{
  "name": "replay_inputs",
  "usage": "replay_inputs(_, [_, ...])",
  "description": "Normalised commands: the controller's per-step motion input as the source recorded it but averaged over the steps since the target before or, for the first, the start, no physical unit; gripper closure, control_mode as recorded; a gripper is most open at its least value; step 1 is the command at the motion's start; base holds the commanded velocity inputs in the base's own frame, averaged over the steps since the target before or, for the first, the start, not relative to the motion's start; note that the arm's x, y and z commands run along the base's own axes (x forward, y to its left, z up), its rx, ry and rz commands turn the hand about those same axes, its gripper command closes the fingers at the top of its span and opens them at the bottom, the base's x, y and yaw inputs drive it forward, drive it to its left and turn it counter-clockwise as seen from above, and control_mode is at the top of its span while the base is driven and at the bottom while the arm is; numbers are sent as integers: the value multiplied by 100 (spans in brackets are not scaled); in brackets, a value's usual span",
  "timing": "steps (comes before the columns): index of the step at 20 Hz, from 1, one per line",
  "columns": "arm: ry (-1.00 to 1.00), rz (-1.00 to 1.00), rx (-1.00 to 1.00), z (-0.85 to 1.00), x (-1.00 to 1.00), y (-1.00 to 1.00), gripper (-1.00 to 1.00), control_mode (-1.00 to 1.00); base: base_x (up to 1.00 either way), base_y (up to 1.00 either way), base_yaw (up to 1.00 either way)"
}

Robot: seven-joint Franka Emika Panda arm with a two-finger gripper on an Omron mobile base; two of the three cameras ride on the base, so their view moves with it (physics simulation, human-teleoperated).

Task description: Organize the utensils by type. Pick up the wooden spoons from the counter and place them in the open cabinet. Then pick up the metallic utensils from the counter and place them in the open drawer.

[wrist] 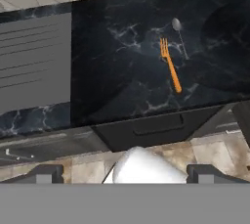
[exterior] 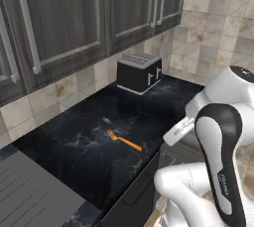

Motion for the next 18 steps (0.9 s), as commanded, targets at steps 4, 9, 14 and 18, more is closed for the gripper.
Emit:
replay_inputs(4, [6,11,-18,-22,86,25,-100,-100,0,0,0])
replay_inputs(9, [6,9,-15,-37,73,6,-100,-100,0,0,0])
replay_inputs(14, [11,11,0,-47,67,3,-100,-100,0,0,0])
replay_inputs(18, [4,9,0,-47,58,16,-100,-100,0,0,0])
